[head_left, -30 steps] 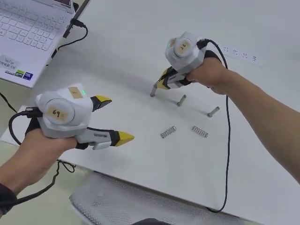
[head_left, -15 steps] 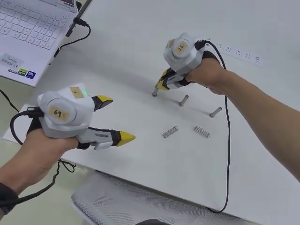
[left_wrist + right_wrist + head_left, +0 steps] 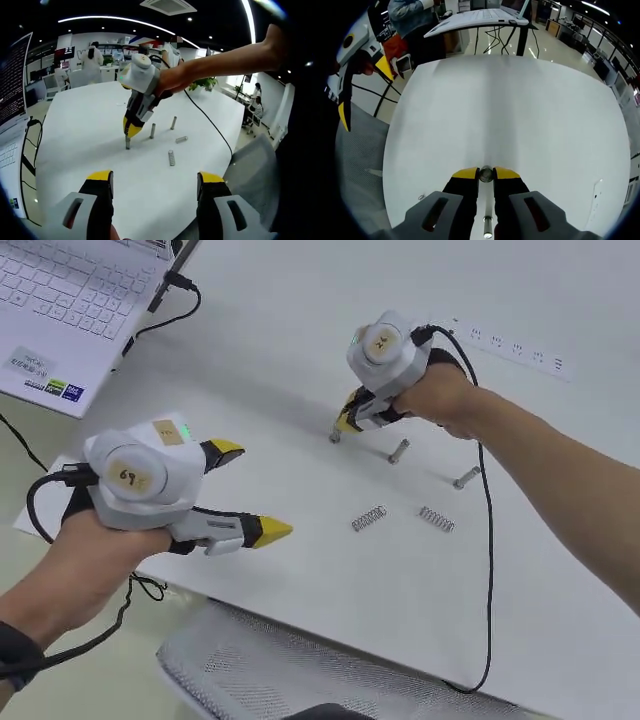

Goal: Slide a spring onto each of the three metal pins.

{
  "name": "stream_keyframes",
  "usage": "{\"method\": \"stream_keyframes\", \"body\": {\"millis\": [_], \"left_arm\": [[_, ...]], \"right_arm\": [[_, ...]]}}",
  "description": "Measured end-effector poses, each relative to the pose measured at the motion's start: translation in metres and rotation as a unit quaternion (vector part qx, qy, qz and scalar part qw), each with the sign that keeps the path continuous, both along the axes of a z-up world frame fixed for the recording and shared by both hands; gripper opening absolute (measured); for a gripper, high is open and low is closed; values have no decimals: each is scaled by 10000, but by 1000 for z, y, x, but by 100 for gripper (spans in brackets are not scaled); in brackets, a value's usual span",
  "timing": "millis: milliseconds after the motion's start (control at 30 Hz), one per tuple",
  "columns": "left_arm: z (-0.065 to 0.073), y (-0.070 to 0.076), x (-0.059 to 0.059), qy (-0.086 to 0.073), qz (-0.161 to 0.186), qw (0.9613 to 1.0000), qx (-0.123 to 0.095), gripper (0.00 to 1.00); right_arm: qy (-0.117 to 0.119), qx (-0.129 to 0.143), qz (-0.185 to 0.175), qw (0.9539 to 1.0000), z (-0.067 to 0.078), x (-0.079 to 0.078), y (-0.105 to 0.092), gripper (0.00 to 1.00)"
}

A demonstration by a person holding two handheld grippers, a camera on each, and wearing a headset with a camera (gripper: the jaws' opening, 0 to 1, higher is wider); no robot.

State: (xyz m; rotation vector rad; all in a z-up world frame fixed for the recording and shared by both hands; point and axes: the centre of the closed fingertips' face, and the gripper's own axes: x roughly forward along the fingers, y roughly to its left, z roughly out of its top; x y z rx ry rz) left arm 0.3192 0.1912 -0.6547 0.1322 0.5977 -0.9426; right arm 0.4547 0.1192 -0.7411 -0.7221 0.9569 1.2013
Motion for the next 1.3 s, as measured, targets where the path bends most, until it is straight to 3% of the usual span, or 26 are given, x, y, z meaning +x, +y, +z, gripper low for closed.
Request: {"method": "stream_keyframes", "body": {"millis": [733,1300], "left_arm": [[1,0,2,19,71,10000,20,64],[3,-5,4,-10,40,10000,27,64]], "right_arm": [[124,-164,-8,9998,-18,1,-3,10],[20,-127,-216,9997,-7,-3,-26,19]]}}
